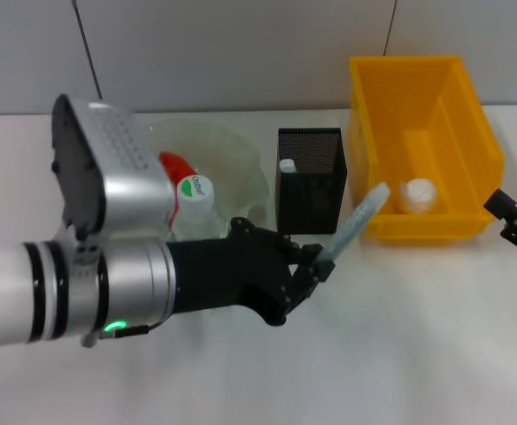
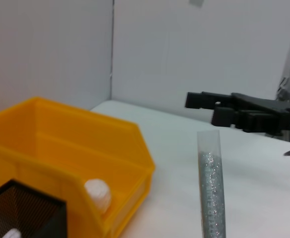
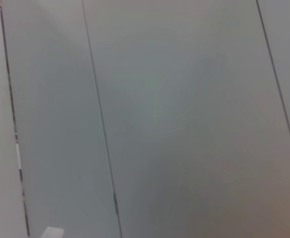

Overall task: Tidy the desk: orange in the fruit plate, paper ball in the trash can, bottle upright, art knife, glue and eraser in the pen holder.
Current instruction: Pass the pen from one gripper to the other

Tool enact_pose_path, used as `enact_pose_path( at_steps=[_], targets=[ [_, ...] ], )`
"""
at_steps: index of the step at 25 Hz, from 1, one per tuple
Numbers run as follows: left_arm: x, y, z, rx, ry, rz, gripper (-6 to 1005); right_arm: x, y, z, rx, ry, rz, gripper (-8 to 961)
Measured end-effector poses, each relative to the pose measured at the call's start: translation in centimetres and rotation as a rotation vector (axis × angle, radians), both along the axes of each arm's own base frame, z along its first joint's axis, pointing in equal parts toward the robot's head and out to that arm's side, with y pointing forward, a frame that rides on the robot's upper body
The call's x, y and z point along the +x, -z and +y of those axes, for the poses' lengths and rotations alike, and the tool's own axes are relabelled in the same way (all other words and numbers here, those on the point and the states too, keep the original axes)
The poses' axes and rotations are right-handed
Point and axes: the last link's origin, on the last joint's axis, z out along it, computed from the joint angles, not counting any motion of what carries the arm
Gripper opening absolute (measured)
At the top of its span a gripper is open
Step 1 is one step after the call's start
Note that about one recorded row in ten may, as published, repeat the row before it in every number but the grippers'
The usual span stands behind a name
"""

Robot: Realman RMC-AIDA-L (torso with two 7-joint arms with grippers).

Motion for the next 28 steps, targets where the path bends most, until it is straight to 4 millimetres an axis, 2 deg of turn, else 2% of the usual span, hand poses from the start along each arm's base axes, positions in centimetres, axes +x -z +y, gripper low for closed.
enact_pose_path(
  at_steps=[11,15,28],
  targets=[
    [-1.1,0.5,-1.0,0.027,0.125,-0.152,143,-1.5,-0.4,-0.5,-0.038,-0.099,0.065,811],
    [-1.7,0.7,-1.2,0.028,0.148,-0.229,143,-2.8,-0.4,-0.1,-0.109,-0.168,0.06,811],
    [-3.3,0.6,-0.6,0.046,0.153,-0.259,142,-5.1,0.5,0.6,-0.221,-0.282,0.069,810]
  ],
)
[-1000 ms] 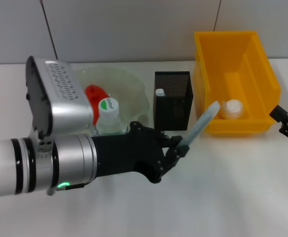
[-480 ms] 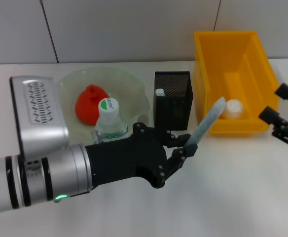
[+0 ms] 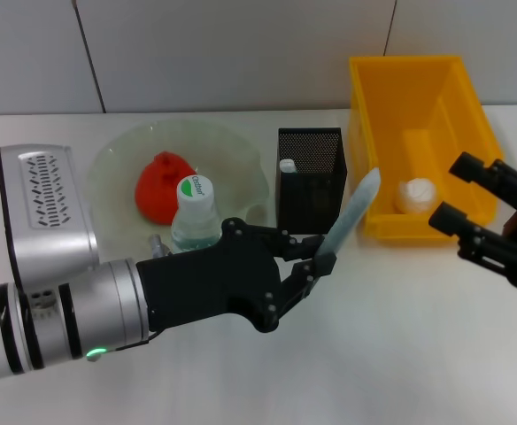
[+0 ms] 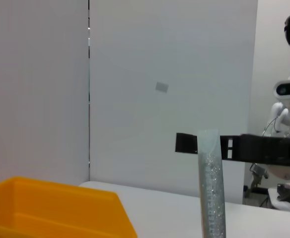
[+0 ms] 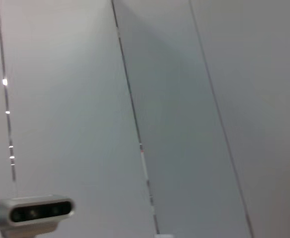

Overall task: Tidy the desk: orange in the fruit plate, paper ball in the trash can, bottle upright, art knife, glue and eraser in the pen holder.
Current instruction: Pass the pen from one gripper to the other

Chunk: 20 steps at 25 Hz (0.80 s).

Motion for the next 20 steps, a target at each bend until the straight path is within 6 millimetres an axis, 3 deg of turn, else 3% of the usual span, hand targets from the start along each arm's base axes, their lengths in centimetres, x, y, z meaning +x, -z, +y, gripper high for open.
enact_pose_path(
  at_steps=[20],
  targets=[
    [-0.1,0.4,0.3,0.012,0.047,0.019,142,-2.1,1.3,0.4,-0.078,-0.08,0.059,810]
  ],
)
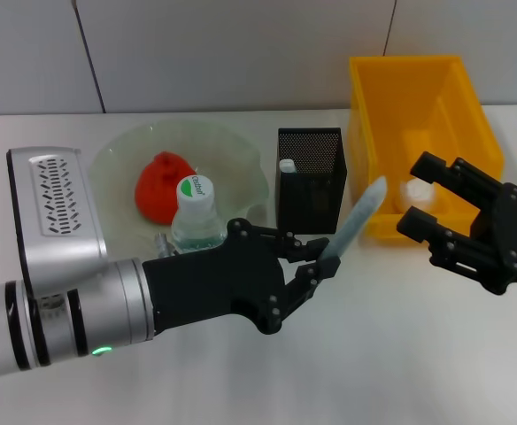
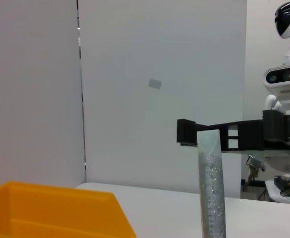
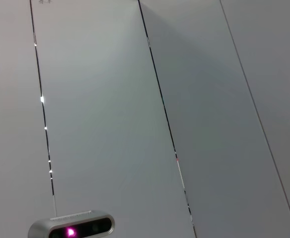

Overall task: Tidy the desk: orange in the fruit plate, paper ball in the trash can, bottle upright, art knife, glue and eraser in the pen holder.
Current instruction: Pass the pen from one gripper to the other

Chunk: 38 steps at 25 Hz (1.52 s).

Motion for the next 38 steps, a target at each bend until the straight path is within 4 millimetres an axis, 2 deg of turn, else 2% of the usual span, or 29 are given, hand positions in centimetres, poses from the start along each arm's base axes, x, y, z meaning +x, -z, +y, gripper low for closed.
enact_pose_path(
  at_steps=[28,32,38],
  targets=[
    [1.0,-0.2,0.2,-0.012,0.031,-0.028,143,-0.9,1.3,0.5,-0.049,-0.012,0.014,802],
    [1.0,-0.2,0.2,-0.013,0.033,-0.027,142,-1.0,1.3,0.5,-0.048,-0.013,0.014,641],
    [1.1,-0.1,0.2,-0.014,0.035,-0.027,140,-1.1,1.4,0.6,-0.051,-0.008,0.022,595]
  ],
)
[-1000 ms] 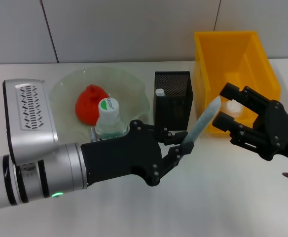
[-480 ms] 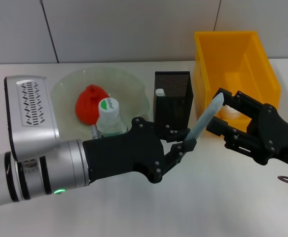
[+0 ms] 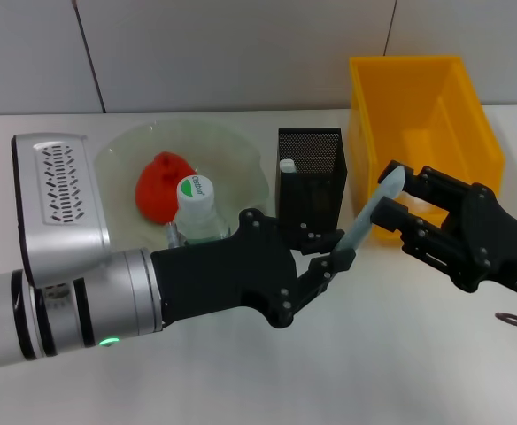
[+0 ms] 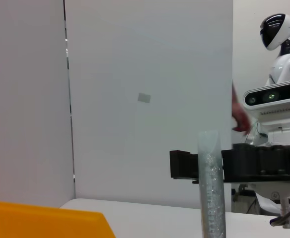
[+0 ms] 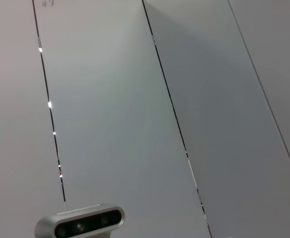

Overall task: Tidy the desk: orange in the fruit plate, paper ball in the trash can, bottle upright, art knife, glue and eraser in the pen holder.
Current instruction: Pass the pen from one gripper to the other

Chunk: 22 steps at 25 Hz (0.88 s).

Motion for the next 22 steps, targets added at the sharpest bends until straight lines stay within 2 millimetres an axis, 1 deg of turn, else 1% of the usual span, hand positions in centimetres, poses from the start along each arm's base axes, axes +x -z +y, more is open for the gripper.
enact_pose_path(
  at_steps=[9,22],
  targets=[
    [0.05,-0.01,0.05,0.001,0.002,0.0,141,-0.16,0.23,0.21,-0.006,0.004,0.001,450],
    [0.29,-0.01,0.31,0.004,0.007,0.002,140,-0.19,0.41,0.4,-0.01,0.011,-0.004,400]
  ],
)
